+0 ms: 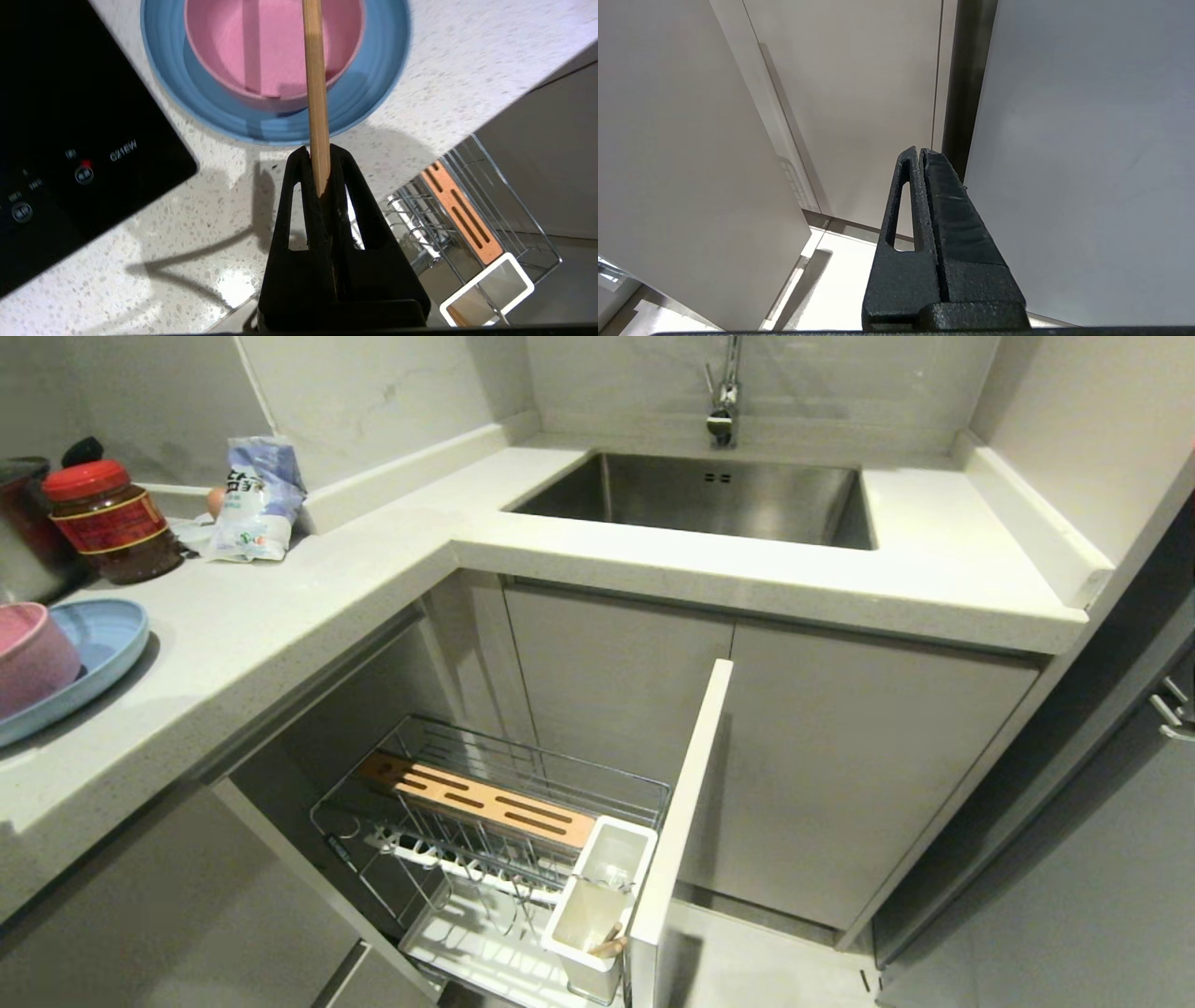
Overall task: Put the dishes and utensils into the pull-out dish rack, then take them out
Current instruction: Take the chopsticks out of the cupboard
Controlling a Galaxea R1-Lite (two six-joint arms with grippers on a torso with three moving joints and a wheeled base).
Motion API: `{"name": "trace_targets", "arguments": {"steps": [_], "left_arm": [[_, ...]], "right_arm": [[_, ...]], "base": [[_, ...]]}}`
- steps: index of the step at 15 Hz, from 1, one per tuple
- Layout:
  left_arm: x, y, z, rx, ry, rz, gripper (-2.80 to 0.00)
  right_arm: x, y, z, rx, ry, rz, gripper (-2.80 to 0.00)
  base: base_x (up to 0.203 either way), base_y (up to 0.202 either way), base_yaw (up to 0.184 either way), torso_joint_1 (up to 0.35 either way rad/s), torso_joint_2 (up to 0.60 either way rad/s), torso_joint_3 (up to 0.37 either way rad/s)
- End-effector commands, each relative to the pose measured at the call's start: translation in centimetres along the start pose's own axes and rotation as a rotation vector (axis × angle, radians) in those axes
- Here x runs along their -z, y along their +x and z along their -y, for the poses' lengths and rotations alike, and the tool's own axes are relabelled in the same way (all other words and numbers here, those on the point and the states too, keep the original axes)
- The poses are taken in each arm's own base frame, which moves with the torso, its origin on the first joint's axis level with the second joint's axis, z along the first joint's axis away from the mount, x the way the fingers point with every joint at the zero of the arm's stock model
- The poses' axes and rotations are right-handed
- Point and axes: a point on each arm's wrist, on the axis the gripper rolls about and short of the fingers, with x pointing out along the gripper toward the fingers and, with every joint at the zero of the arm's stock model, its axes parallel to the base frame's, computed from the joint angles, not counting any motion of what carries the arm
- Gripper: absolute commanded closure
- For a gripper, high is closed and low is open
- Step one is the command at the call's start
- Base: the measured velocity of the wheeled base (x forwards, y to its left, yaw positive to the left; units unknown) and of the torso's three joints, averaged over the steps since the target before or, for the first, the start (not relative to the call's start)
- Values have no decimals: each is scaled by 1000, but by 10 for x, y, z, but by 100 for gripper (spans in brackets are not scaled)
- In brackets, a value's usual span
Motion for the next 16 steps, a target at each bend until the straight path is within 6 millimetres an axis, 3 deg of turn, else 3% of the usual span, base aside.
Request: {"name": "trace_targets", "arguments": {"steps": [1, 8, 16], "left_arm": [[5, 17, 4, -42, 1, -62, 0], [7, 49, -1, -71, -67, -93, 0], [3, 62, 0, -12, -124, -80, 0]], "right_arm": [[7, 1, 0, 0, 0, -25, 0], [7, 1, 0, 0, 0, -25, 0], [7, 1, 0, 0, 0, -25, 0]], "base": [[0, 0, 0, 0, 0, 0], [0, 0, 0, 0, 0, 0], [0, 0, 0, 0, 0, 0]]}}
